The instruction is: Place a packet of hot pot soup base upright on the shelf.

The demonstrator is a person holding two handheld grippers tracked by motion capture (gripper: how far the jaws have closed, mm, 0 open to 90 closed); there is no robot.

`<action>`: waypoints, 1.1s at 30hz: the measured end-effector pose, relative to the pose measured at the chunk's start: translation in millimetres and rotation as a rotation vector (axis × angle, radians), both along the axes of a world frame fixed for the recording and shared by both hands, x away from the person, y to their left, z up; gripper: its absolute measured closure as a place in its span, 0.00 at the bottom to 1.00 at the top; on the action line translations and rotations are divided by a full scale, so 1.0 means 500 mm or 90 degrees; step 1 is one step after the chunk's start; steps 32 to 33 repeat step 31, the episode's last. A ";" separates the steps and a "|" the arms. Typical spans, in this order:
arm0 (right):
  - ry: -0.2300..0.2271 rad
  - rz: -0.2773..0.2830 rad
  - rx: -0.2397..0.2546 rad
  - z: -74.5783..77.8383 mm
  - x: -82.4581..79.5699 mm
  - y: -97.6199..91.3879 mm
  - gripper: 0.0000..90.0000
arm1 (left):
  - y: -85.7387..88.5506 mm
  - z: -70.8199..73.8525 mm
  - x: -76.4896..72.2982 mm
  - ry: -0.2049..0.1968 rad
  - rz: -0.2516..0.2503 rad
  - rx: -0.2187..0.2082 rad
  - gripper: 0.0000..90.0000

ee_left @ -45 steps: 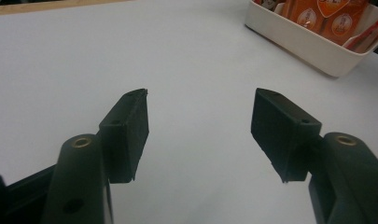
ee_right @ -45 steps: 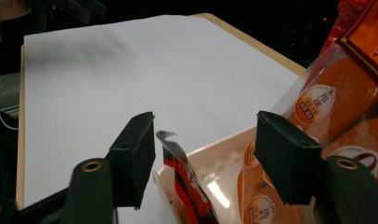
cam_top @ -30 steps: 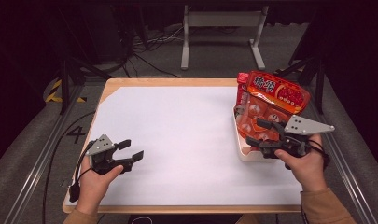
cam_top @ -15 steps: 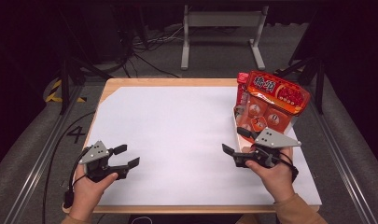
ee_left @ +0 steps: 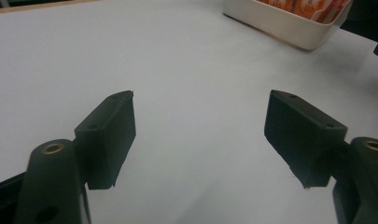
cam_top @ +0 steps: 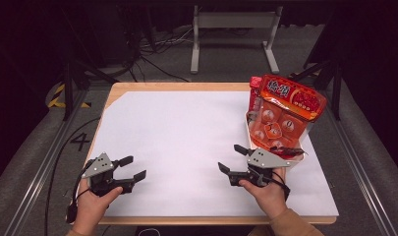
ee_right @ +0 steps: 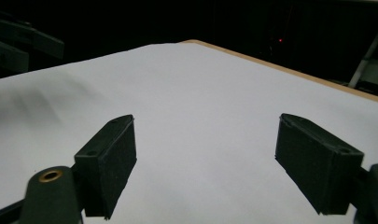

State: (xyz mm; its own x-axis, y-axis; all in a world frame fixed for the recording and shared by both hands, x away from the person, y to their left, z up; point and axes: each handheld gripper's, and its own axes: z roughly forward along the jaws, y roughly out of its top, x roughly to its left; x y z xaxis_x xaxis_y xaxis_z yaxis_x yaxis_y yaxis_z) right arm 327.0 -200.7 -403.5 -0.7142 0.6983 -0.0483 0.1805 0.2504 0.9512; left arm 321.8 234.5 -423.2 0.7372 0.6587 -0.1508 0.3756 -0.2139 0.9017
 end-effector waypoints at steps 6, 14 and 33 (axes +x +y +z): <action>0.012 -0.010 -0.010 -0.037 0.002 0.004 0.24 | 0.004 -0.015 0.006 -0.007 -0.004 0.002 0.28; 0.056 -0.027 -0.030 -0.082 0.016 -0.003 0.23 | -0.003 -0.035 0.010 -0.002 -0.017 0.024 0.28; 0.081 -0.004 -0.065 -0.081 0.023 0.002 0.21 | -0.018 -0.046 0.012 0.028 -0.033 0.018 0.26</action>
